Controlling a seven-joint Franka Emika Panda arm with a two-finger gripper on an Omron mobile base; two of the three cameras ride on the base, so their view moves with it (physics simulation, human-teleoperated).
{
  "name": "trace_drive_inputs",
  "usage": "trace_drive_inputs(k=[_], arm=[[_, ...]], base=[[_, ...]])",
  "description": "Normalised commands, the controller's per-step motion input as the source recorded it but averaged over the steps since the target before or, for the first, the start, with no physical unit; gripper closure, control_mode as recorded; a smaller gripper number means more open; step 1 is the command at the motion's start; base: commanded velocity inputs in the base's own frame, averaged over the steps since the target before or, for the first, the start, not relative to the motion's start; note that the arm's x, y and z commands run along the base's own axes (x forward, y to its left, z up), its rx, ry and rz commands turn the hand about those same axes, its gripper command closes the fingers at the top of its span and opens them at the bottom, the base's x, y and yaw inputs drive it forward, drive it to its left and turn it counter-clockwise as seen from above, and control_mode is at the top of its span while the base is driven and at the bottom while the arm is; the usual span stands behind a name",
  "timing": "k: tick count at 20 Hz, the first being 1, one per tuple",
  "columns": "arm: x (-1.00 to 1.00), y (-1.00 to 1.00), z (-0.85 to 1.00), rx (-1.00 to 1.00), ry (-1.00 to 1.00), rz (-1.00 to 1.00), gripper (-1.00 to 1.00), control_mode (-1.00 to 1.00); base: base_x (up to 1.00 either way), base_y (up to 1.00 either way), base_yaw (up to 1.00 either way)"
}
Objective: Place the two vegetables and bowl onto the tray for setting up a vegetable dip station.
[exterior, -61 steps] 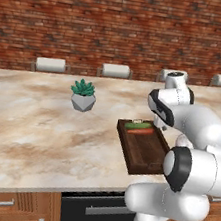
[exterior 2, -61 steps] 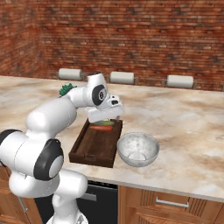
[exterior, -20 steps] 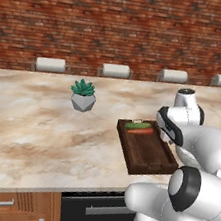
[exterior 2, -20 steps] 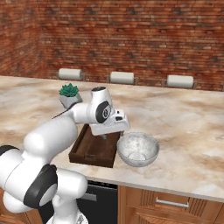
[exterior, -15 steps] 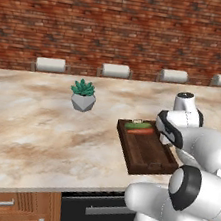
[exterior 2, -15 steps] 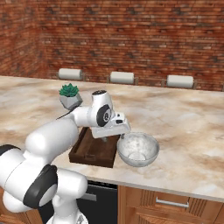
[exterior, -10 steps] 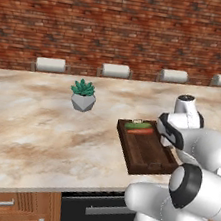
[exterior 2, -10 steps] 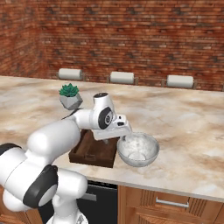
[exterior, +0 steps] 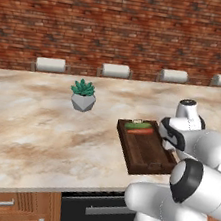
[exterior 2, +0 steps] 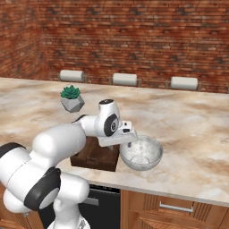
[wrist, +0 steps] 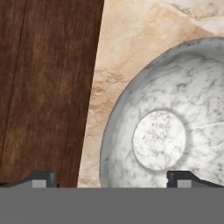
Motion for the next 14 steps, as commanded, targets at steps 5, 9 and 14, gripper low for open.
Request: trace_drive_inputs(k=[5,9,14], arm=[[0.0,-0.07,-0.19,0.0,0.0,0.0,-1.0,-1.0],[0.0,-0.01,-0.21,0.0,0.0,0.0,-1.0,-1.0],[0.0,0.0,-0.19,0.0,0.0,0.0,-1.0,-1.0]], base=[[0.0,0.0,0.0],[0.0,0.0,0.0],[0.0,0.0,0.0]])
